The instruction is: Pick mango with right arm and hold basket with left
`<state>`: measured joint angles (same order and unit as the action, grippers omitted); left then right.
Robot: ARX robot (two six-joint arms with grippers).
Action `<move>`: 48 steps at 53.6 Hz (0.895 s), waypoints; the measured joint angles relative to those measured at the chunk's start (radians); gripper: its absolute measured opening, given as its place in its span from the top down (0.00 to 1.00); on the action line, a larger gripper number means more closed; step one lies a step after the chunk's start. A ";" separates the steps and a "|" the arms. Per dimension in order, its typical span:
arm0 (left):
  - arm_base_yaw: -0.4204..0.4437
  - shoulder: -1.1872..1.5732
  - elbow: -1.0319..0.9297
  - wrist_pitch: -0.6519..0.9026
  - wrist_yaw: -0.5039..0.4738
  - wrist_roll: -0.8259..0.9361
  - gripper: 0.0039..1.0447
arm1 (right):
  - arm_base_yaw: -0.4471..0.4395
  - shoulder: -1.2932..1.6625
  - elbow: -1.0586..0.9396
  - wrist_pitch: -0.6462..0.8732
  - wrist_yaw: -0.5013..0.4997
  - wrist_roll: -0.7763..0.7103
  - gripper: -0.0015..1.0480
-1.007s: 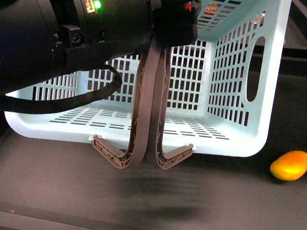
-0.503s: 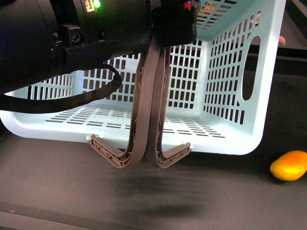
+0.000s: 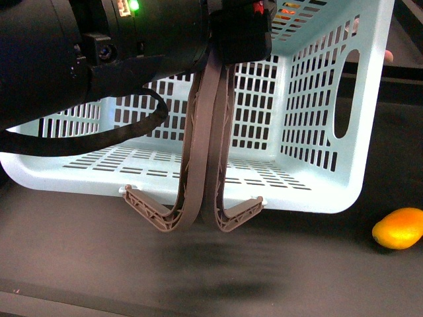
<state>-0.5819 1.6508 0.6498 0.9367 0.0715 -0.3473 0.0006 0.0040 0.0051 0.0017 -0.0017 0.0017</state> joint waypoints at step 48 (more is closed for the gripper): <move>-0.001 0.000 0.000 0.000 0.000 0.000 0.91 | -0.225 1.336 0.161 0.905 -0.014 0.018 0.08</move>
<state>-0.5827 1.6508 0.6498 0.9367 0.0715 -0.3470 -0.2245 1.3399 0.1665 0.9066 -0.0154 0.0196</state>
